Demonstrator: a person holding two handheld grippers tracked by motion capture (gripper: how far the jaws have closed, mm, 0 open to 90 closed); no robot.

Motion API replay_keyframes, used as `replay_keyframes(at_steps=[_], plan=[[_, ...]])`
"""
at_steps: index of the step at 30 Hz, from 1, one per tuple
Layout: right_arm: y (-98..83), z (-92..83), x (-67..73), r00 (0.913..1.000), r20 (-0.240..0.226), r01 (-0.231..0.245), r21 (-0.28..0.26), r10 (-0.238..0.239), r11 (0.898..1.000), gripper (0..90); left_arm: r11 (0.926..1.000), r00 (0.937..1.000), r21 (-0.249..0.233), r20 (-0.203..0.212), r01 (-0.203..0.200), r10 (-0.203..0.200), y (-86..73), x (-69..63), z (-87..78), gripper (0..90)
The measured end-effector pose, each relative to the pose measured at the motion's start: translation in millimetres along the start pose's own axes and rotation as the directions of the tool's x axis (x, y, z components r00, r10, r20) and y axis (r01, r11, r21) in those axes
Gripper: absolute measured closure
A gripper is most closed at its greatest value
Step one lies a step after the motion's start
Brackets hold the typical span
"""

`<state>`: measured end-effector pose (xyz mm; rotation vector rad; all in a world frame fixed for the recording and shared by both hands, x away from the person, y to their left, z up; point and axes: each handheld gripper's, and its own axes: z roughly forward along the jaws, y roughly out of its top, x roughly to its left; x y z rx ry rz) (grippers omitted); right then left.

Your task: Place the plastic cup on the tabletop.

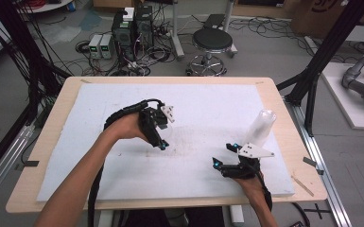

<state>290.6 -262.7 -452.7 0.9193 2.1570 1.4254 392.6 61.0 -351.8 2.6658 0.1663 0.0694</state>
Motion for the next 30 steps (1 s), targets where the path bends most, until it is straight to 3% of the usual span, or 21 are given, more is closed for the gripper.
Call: replay_keyframes(at_steps=[15, 30], plan=[[0.0, 0.2, -0.4, 1.0, -0.005, 0.008, -0.002, -0.008, 1.0, 19.2, 0.9974, 0.9996, 0.067, 0.005, 0.028, -0.028, -1.9, 4.6, 30.3, 27.1], [0.0, 0.3, -0.3, 0.9999, -0.002, 0.012, 0.0, -0.012, 1.0, 19.1, 0.9984, 0.9991, 0.039, 0.001, 0.041, -0.041, 3.2, 3.5, 37.7, 26.1]])
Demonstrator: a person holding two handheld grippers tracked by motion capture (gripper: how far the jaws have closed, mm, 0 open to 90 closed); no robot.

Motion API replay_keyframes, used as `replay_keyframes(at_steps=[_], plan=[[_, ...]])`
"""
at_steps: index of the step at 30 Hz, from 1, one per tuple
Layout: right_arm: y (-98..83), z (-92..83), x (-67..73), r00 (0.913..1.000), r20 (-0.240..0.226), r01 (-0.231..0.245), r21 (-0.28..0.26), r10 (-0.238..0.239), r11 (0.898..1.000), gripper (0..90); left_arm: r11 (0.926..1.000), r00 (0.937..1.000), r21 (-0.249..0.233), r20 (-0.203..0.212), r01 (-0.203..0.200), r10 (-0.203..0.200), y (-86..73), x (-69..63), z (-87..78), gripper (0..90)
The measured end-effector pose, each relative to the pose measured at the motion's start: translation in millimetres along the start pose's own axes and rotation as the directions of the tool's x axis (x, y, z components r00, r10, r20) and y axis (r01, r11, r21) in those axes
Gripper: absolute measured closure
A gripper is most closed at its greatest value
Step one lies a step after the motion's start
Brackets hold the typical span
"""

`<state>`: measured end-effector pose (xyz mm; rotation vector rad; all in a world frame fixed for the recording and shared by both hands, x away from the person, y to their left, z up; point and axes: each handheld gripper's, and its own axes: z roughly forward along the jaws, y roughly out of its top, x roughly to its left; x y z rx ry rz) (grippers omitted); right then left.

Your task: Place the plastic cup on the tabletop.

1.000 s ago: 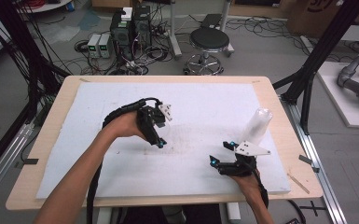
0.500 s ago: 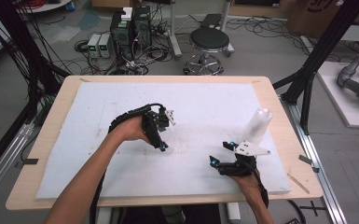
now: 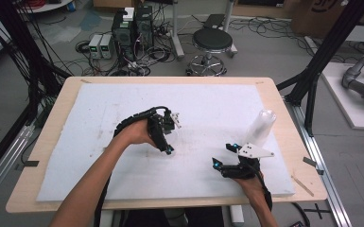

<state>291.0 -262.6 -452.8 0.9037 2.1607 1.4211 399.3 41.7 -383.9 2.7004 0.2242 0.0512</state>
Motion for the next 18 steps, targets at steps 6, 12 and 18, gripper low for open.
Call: replay_keyframes(at_steps=[6, 12, 18], plan=[[-0.1, -0.1, 0.0, 1.0, -0.001, -0.003, 0.0, 0.003, 1.0, 19.2, 0.9999, 0.9999, 0.004, 0.006, -0.013, 0.013, 1.1, -0.3, 3.0, 22.8], [-0.1, -0.4, -0.1, 1.0, -0.004, -0.006, -0.001, 0.006, 1.0, 19.2, 0.9999, 0.9999, -0.011, 0.014, 0.001, 0.0, -1.7, 0.5, 7.7, 17.7], [0.0, 0.1, -0.7, 1.0, -0.005, -0.006, -0.001, 0.005, 1.0, 19.1, 0.9999, 0.9998, -0.015, 0.02, 0.004, -0.004, -4.9, -0.4, 9.5, 16.1]])
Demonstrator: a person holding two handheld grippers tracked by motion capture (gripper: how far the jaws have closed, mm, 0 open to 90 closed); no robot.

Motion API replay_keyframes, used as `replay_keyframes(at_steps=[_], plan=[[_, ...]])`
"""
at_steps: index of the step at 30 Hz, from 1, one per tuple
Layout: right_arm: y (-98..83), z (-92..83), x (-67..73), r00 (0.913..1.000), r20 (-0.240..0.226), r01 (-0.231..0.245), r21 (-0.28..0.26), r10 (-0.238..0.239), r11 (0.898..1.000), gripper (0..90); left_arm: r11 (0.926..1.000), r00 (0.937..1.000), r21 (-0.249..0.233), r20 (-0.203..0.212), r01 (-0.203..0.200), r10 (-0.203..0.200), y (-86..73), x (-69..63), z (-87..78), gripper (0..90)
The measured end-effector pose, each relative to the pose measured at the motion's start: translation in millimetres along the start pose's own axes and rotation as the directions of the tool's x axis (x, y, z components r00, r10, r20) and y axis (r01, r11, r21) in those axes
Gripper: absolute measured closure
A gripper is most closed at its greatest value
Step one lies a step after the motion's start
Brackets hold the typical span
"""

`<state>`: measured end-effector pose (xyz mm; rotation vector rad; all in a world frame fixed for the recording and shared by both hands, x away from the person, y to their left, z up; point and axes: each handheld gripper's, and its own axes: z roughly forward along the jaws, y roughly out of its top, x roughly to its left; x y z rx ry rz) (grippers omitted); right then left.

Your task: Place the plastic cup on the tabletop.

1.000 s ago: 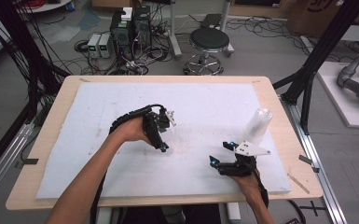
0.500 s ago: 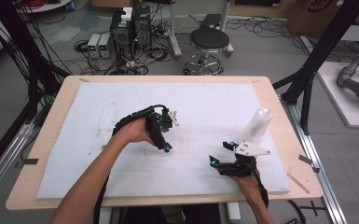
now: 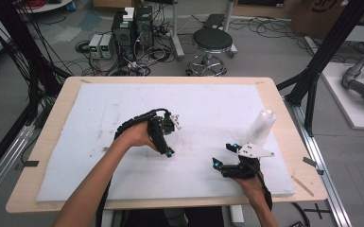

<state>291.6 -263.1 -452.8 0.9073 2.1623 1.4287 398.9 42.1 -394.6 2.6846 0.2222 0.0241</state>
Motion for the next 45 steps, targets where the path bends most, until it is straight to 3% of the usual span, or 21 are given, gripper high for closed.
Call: replay_keyframes(at_steps=[12, 16, 24, 27, 35, 38, 42, 45], plan=[[0.0, 0.0, -0.1, 1.0, -0.003, -0.001, 0.001, 0.001, 1.0, 19.1, 0.9997, 0.9999, -0.023, 0.017, 0.001, 0.0, -5.2, -1.4, -1.7, 13.6], [-0.5, -1.2, 0.3, 1.0, 0.0, -0.005, -0.007, 0.005, 1.0, 19.2, 0.9983, 0.9996, -0.058, 0.028, -0.002, 0.004, -6.9, -2.9, -7.4, 11.3], [-0.8, -1.8, -0.2, 1.0, 0.001, -0.01, -0.014, 0.01, 1.0, 19.1, 0.9983, 0.9995, -0.057, 0.028, 0.011, -0.01, -16.2, -0.3, -13.2, 11.2], [-0.8, -2.0, -0.2, 0.9999, -0.001, -0.014, -0.015, 0.014, 1.0, 19.1, 0.9983, 0.9996, -0.058, 0.028, 0.01, -0.009, -21.4, 0.3, -15.6, 11.2], [-0.7, -1.7, -0.2, 0.9998, -0.002, -0.021, -0.007, 0.021, 1.0, 19.1, 0.9923, 0.9983, -0.11, 0.02, 0.057, -0.055, -48.3, -2.6, -22.2, 11.2], [-0.7, -1.5, -0.6, 0.9999, -0.003, -0.017, -0.008, 0.017, 1.0, 19.1, 0.9861, 0.9973, -0.149, 0.016, 0.074, -0.072, -60.7, -5.6, -28.1, 11.2], [-0.6, -1.5, -0.1, 0.9998, 0.001, -0.02, -0.005, 0.02, 1.0, 19.1, 0.971, 0.9948, -0.217, 0.009, 0.101, -0.101, -81.5, -12.9, -35.4, 11.2], [-0.5, -0.9, -1.0, 0.9999, 0.002, -0.011, -0.008, 0.011, 1.0, 19.1, 0.9466, 0.9909, -0.297, -0.011, 0.125, -0.134, -100.9, -20.5, -43.0, 11.2]])
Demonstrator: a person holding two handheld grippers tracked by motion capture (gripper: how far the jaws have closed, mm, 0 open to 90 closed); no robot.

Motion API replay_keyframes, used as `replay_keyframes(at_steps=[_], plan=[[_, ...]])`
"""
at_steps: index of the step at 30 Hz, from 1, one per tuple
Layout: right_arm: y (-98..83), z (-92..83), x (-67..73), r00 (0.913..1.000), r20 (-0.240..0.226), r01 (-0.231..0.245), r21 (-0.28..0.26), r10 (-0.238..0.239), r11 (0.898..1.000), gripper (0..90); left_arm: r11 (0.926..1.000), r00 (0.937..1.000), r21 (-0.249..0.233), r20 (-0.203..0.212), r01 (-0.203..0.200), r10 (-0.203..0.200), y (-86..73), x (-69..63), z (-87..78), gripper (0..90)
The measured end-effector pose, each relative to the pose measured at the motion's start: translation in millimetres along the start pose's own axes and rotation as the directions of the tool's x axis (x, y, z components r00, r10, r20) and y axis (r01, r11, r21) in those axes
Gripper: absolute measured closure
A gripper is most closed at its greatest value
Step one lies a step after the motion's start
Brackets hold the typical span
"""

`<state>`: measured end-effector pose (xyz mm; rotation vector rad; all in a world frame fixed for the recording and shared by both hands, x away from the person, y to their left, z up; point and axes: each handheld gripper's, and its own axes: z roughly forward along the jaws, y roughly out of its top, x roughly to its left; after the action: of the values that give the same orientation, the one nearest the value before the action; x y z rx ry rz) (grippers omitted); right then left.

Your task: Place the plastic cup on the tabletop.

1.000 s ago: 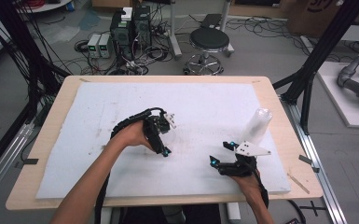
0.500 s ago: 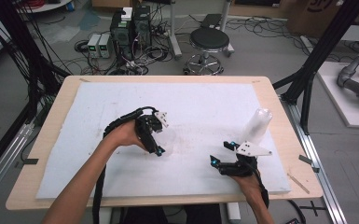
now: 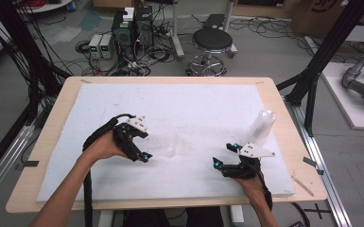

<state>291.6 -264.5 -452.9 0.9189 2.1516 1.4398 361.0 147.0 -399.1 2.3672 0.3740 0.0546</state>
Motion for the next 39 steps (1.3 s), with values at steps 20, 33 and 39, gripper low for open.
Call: replay_keyframes(at_steps=[20, 33, 39], plan=[[-1.3, -3.1, 1.3, 0.9999, 0.004, -0.011, -0.026, 0.011, 1.0, 18.5, 0.8754, 0.9467, -0.464, -0.201, 0.134, -0.252, -101.5, -38.2, -31.0, 11.2], [-1.9, -4.6, 0.8, 0.9999, 0.003, -0.011, -0.041, 0.012, 0.999, 17.4, 0.827, 0.9111, -0.538, -0.24, 0.163, -0.335, -119.9, -43.0, -18.9, 9.8], [-1.9, -4.7, 1.1, 0.9998, 0.01, -0.014, -0.041, 0.014, 0.999, 16.3, 0.825, 0.9056, -0.542, -0.251, 0.161, -0.342, -122.3, -43.5, -18.4, 9.2]])
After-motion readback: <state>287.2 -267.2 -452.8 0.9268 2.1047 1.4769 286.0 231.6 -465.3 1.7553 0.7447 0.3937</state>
